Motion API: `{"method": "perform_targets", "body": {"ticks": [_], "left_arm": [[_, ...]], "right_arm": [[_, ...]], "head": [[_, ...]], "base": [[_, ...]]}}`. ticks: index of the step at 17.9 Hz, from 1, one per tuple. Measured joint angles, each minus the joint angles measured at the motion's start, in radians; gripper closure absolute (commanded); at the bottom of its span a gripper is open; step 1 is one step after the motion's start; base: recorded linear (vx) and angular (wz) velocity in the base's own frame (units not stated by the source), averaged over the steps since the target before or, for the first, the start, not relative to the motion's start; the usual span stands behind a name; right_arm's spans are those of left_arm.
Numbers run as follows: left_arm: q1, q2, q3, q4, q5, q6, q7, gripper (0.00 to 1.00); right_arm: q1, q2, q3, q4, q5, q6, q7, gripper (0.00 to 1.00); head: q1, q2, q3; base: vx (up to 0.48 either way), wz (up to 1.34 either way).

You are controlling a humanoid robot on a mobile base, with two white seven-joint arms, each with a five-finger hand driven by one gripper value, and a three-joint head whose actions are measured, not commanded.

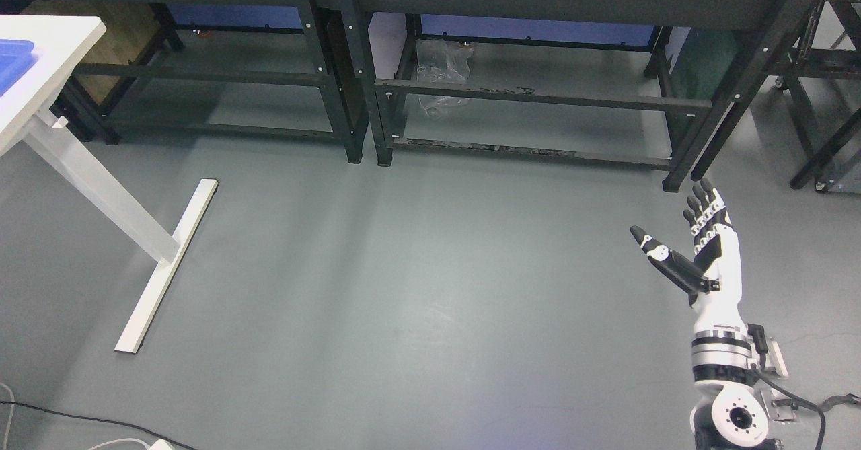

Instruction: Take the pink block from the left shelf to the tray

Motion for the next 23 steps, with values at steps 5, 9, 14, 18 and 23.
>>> {"method": "perform_targets", "body": {"ticks": [5,9,14,18,23], "left_arm": [[0.000,0.000,0.000,0.000,0.000,0.000,0.000,0.00],[0.000,0.000,0.000,0.000,0.000,0.000,0.000,0.00],[0.000,0.000,0.000,0.000,0.000,0.000,0.000,0.00],[0.000,0.000,0.000,0.000,0.000,0.000,0.000,0.00],[0.000,0.000,0.000,0.000,0.000,0.000,0.000,0.00]], "right_arm": [[0.003,0.000,0.000,-0.005,0.000,-0.001,0.000,0.00],[0.008,0.000,-0.006,-0.005,0.000,0.008,-0.003,0.00],[0.009,0.000,-0.004,-0.005,0.071,-0.038,-0.004,0.01],[0.001,0.000,-0.002,-0.007,0.187,-0.043,-0.080,0.01],[-0.004,0.000,-0.002,-0.019,0.323,-0.021,-0.111,0.00]], "head": [[0.0000,0.000,0.000],[0.0000,0.000,0.000],[0.0000,0.000,0.000],[0.0000,0.000,0.000],[0.0000,0.000,0.000]], "base": [[0.000,0.00],[0.000,0.00],[0.004,0.00],[-0.006,0.00],[0.000,0.00]]}}
